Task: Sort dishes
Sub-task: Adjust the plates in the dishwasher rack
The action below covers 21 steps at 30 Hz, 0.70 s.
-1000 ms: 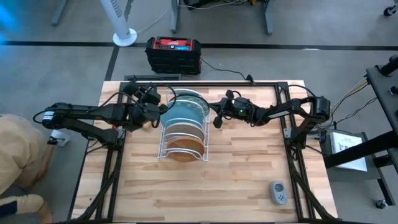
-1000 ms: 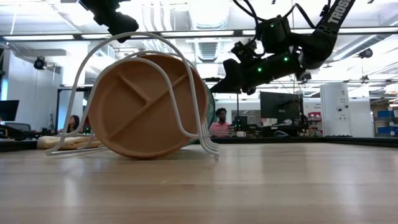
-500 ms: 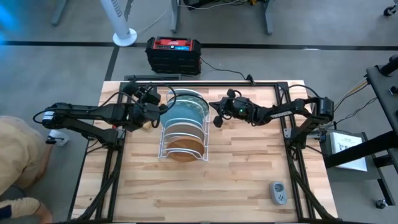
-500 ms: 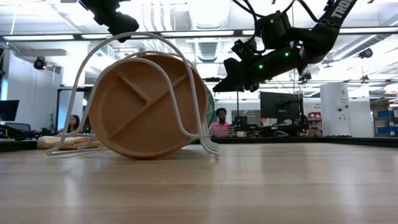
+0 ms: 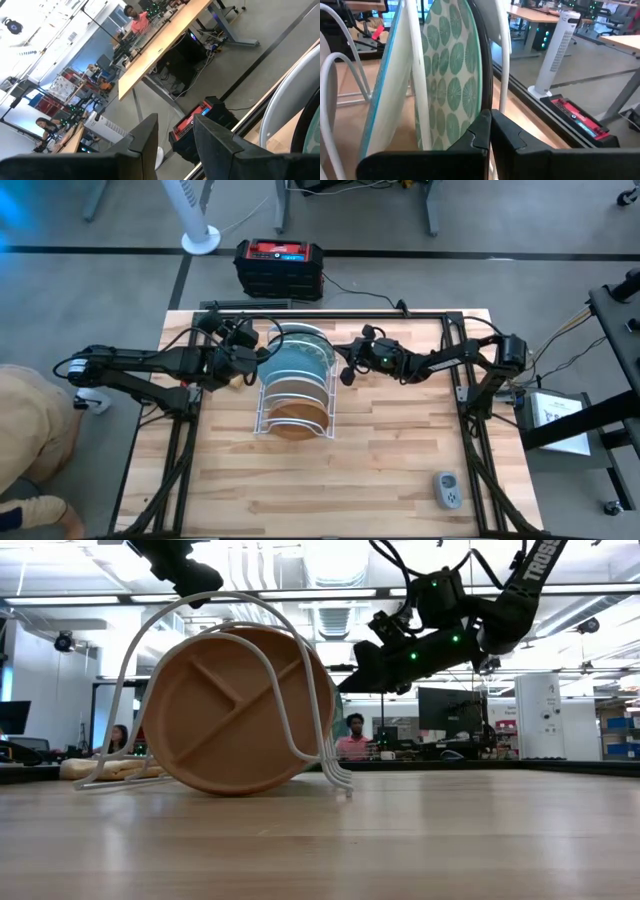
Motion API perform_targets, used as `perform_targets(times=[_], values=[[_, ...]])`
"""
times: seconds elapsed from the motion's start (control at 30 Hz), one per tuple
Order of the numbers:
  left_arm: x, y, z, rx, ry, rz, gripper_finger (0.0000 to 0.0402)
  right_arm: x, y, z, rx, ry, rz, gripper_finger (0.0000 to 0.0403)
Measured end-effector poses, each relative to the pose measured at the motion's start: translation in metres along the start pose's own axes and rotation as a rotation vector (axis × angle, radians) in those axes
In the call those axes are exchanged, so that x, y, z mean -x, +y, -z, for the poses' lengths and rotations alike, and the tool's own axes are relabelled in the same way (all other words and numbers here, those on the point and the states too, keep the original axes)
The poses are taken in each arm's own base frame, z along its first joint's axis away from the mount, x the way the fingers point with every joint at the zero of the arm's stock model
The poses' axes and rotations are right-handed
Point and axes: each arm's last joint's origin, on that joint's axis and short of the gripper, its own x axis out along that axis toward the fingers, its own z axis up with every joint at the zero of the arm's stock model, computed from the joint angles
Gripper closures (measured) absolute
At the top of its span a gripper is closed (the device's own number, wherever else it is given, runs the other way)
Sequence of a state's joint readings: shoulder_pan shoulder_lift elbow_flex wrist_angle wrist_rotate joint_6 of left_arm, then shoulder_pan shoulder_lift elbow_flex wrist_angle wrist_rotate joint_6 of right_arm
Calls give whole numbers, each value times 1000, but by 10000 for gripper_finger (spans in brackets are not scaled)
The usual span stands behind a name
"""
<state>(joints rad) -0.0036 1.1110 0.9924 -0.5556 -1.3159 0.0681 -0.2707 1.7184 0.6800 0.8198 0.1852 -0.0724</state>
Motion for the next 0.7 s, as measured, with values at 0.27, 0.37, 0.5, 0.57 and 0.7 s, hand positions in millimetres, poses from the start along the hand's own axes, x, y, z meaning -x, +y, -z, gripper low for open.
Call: perform_targets(times=[0.27, 0.37, 0.5, 0.57, 0.7], values=[[0, 0, 0, -17, -2, 2, 288, 4, -3, -4, 38, 23, 32, 403], [2, -1, 0, -34, -7, 9, 288, 11, -4, -10, 57, 56, 61, 403], [7, -4, 1, -52, -24, 113, 288, 23, -4, -18, 42, 101, 58, 403], [12, -6, 2, -68, -38, 193, 288, 30, -3, -19, 26, 132, 22, 403], [27, -4, 6, -74, -72, 319, 288, 49, 9, -14, 10, 189, -82, 403]])
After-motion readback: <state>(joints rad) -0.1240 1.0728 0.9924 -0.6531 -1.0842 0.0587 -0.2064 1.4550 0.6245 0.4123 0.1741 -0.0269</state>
